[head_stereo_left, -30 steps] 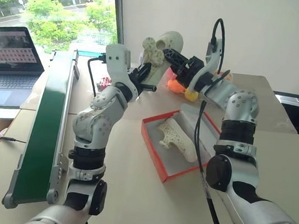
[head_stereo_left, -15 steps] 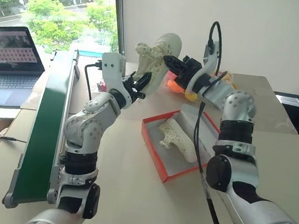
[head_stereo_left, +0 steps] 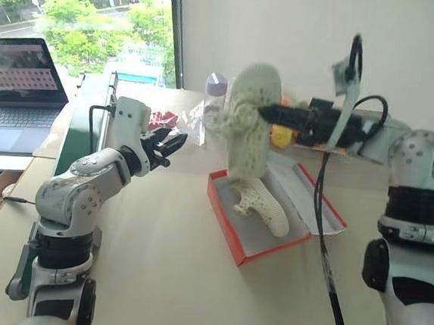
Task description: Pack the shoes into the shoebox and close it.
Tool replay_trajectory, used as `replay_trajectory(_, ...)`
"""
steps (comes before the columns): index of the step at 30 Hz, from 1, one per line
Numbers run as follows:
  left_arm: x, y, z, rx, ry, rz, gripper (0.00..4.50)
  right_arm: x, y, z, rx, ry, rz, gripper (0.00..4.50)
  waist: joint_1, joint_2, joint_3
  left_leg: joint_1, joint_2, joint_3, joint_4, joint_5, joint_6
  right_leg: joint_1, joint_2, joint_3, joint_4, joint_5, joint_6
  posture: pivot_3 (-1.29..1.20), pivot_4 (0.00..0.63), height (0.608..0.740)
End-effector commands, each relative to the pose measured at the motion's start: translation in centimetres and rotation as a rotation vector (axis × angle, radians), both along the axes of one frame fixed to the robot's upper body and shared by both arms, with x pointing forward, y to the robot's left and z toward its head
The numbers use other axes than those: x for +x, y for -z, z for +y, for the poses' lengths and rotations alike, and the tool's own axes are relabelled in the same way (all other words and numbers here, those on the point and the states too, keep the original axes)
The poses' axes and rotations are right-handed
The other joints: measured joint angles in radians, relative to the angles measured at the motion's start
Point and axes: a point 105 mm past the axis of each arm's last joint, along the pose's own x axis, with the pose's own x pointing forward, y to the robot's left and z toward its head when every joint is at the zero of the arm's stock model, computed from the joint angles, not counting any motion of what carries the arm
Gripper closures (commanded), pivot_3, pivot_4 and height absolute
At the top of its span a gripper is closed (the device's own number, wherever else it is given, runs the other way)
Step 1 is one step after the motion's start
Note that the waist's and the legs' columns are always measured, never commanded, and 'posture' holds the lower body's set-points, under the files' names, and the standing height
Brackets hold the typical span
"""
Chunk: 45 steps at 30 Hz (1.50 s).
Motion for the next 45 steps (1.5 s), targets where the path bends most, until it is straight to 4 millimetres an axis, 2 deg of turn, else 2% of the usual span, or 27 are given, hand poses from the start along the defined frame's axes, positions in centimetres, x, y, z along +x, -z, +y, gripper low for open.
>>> replay_trajectory(1,-0.1,-0.7,-1.0,0.015,0.036,-0.046,2.11,-2.8,0.2,0.2,-0.007,-0.191,-0.011,4.06,0.000,0.000,0.000,0.000,0.000,0.000,0.001,0.000,0.000,0.000,0.000,0.000,0.000,-0.001,0.001,0.00,0.150,0.740)
replay_trajectory(6,0.0,-0.6,-1.1,0.024,0.033,-0.051,2.11,-3.4,3.6,-0.4,-0.078,-0.260,0.043,4.06,-0.002,0.000,0.000,0.002,0.000,0.000,0.001,0.000,0.000,0.000,0.001,0.002,0.002,-0.001,0.002,0.00,0.150,0.740)
replay_trajectory(9,0.3,-1.2,-0.2,0.026,-0.017,-0.082,2.11,-2.8,5.6,-0.8,-0.111,-0.266,0.077,4.06,-0.002,0.000,0.000,0.003,0.000,0.000,0.001,0.000,0.000,0.000,0.001,0.002,0.003,-0.001,0.002,0.00,0.150,0.740)
replay_trajectory(15,0.5,-1.3,0.6,0.028,-0.058,-0.089,2.11,-1.8,8.0,-0.6,-0.169,-0.312,0.109,4.06,0.000,0.000,0.000,0.002,0.000,0.001,0.002,0.000,0.000,0.000,0.001,0.003,0.003,-0.001,0.002,0.00,0.150,0.740)
replay_trajectory(28,-0.5,-0.6,1.0,0.045,-0.089,-0.072,2.11,1.2,8.3,-0.1,-0.228,-0.331,0.094,4.06,0.000,0.000,0.000,0.002,0.000,0.001,0.002,0.000,0.000,0.000,0.001,0.003,0.003,0.001,-0.002,0.00,0.150,0.740)
replay_trajectory(41,-0.8,-0.7,1.3,0.056,-0.109,-0.075,2.11,1.4,13.3,-0.4,-0.353,-0.307,0.184,4.06,0.000,0.000,0.000,0.003,-0.001,0.001,0.002,0.001,-0.001,0.000,0.001,0.003,0.004,0.003,-0.005,0.00,0.150,0.740)
replay_trajectory(45,-1.0,-0.6,1.1,0.058,-0.106,-0.074,2.11,1.7,13.2,-0.5,-0.314,-0.272,0.193,4.06,0.000,0.000,0.000,0.003,0.000,0.001,0.002,0.001,-0.001,0.000,0.001,0.003,0.004,0.003,-0.005,0.00,0.150,0.740)
